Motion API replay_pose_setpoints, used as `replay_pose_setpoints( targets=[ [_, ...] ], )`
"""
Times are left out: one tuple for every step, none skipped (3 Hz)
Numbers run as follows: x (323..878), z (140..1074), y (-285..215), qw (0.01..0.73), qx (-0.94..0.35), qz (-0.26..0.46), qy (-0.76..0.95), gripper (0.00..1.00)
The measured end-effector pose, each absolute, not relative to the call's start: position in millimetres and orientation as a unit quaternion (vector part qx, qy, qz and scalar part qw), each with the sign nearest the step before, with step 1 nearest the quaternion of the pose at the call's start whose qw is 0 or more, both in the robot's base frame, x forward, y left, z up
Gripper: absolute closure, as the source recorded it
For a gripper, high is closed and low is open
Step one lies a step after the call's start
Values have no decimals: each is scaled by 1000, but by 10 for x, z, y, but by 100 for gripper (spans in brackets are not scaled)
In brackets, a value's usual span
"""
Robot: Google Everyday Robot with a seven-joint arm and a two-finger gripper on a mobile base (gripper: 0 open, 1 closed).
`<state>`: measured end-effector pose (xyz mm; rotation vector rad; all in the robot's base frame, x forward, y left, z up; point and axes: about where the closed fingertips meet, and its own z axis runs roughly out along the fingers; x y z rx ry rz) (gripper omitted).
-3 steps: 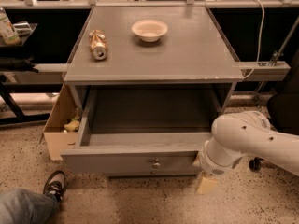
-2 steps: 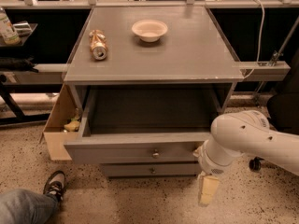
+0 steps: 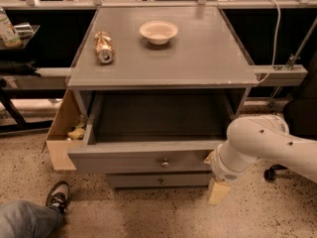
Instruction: Close top drawer
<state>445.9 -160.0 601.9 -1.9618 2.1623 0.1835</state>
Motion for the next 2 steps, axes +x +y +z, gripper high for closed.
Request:
replay_pose_setpoints(
  targets=[
    [4677, 6057, -1565, 129, -670, 58, 729, 41],
    [4962, 6109, -1565, 150, -669, 46, 727, 72]
  ],
)
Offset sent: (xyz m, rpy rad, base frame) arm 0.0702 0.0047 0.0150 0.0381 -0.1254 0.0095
